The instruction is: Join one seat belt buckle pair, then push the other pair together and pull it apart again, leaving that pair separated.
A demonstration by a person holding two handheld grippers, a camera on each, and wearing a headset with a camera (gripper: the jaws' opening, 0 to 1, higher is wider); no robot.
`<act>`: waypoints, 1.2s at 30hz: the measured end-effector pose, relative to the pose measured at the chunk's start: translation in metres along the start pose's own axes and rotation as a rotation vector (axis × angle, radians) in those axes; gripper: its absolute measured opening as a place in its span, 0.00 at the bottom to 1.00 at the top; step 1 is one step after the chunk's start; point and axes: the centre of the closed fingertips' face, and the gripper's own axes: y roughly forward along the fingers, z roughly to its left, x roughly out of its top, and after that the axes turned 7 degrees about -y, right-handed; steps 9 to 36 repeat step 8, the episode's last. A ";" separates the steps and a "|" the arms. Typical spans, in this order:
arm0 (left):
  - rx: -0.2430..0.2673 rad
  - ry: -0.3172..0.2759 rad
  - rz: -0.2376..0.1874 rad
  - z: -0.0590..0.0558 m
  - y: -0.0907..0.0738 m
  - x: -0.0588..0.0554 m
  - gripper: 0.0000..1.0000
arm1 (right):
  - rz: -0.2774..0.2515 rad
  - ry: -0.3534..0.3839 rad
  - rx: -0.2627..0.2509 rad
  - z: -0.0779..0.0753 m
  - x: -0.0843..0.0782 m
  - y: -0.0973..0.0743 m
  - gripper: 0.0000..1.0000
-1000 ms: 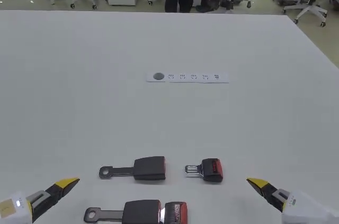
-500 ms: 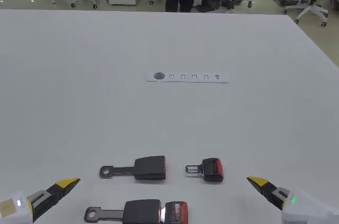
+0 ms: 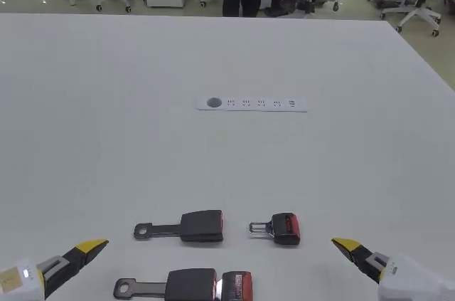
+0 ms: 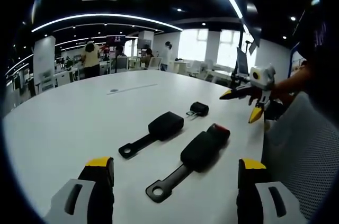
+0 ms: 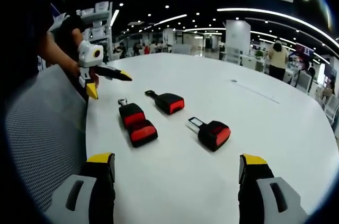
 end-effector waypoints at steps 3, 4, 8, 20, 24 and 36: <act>0.000 0.001 0.001 0.000 0.000 0.000 0.99 | -0.001 0.001 -0.001 0.000 0.000 0.000 0.99; 0.000 0.001 0.001 0.000 0.000 0.000 0.99 | -0.001 0.000 -0.002 0.000 0.001 0.000 0.99; 0.002 0.000 -0.001 0.001 -0.001 0.000 0.99 | 0.000 -0.001 0.000 0.000 0.000 0.000 0.99; 0.002 0.000 -0.001 0.001 -0.001 0.000 0.99 | 0.000 -0.001 0.000 0.000 0.000 0.000 0.99; 0.002 0.000 -0.001 0.001 -0.001 0.000 0.99 | 0.000 -0.001 0.000 0.000 0.000 0.000 0.99; 0.002 0.000 -0.001 0.001 -0.001 0.000 0.99 | 0.000 -0.001 0.000 0.000 0.000 0.000 0.99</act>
